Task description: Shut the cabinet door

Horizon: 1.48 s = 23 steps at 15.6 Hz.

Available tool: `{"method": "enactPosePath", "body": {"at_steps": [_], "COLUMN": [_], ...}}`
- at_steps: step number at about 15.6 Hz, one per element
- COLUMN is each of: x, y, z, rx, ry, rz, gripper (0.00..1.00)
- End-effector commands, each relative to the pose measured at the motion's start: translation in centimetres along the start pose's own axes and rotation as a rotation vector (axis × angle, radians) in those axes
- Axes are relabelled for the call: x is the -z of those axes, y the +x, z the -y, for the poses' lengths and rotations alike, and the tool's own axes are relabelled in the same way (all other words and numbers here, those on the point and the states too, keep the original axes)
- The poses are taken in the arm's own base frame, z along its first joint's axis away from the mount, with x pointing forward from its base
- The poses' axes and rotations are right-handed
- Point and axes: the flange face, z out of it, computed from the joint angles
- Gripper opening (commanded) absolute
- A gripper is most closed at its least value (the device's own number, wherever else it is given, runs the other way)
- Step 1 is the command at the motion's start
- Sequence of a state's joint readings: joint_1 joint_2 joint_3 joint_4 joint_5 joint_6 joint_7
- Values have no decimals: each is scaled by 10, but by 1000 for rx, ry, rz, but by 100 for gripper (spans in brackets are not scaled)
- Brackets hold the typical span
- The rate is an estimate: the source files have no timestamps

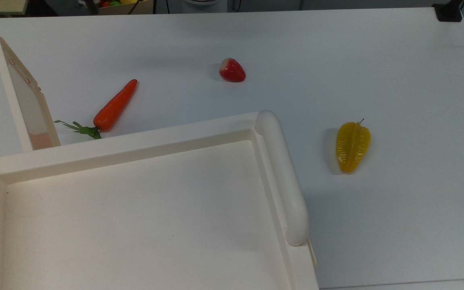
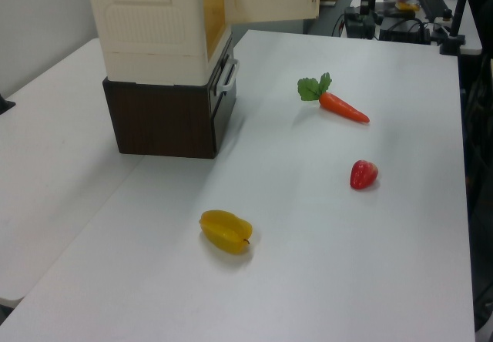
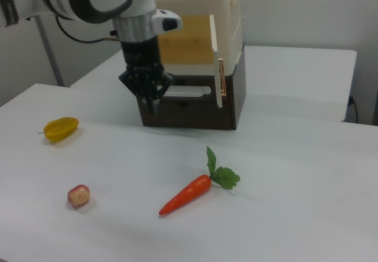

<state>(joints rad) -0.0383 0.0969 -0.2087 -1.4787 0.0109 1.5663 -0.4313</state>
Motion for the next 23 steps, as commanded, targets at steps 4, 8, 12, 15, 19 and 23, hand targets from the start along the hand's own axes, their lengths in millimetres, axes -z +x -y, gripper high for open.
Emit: {"method": "enactPosePath", "body": {"at_steps": [4, 8, 12, 15, 19, 23], "x": [18, 18, 3, 11, 1, -12], "y": [-34, -33, -6, -3, 16, 37], "z": [-66, -110, -140, -153, -156, -145], "rx": [183, 252, 301, 290, 292, 298], "ry": [-70, -168, -265, -305, -369, -367], "rz": [-56, -147, -304, -427, -494, -542], "gripper": [0, 0, 0, 0, 0, 0]}}
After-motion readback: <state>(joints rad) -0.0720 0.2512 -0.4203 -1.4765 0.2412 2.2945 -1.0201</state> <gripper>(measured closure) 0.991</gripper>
